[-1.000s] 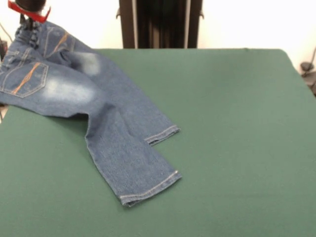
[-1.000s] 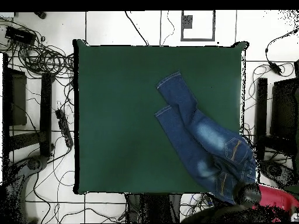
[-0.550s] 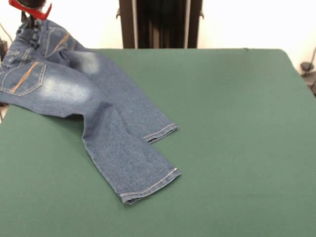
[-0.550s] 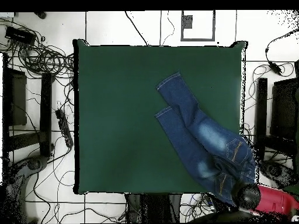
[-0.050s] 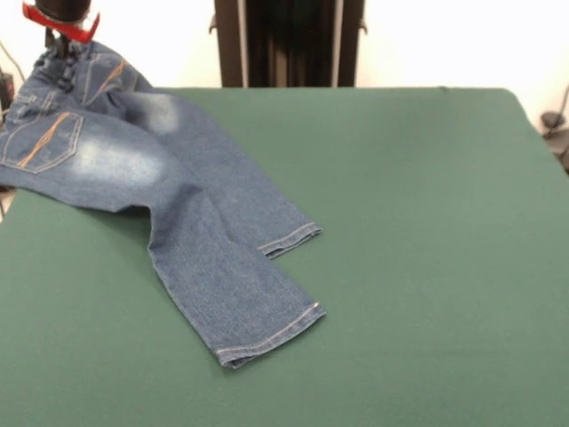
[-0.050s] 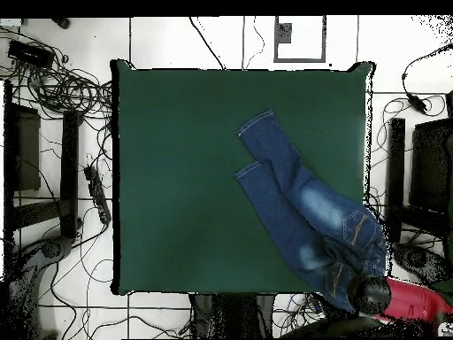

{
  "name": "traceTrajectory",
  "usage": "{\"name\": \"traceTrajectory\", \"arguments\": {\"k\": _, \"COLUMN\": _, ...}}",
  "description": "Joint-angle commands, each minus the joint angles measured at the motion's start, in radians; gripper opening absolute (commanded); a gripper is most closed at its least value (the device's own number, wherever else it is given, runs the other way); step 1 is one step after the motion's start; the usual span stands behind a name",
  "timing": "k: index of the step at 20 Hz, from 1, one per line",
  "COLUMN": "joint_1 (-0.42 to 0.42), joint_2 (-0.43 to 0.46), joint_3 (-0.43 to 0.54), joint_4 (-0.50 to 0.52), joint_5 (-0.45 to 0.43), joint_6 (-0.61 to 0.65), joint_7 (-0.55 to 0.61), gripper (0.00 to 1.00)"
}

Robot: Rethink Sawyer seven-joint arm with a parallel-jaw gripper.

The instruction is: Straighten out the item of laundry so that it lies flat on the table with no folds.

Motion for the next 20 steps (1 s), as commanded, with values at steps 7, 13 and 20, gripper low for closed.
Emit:
{"name": "traceTrajectory", "arguments": {"k": 7, "joint_1": 0.059, "joint_2": 0.061, "joint_3": 0.144, "joint_4": 0.037, "joint_5": -0.013, "joint_6": 0.036, "joint_7": -0.002, "gripper": 0.0}}
{"name": "traceTrajectory", "arguments": {"k": 13, "joint_1": 0.057, "joint_2": 0.059, "joint_3": 0.15, "joint_4": 0.038, "joint_5": -0.006, "joint_6": 0.046, "joint_7": -0.007, "gripper": 1.0}}
{"name": "traceTrajectory", "arguments": {"k": 20, "joint_1": 0.052, "joint_2": 0.053, "joint_3": 0.158, "joint_4": 0.047, "joint_5": -0.004, "joint_6": 0.044, "joint_7": -0.012, "gripper": 1.0}}
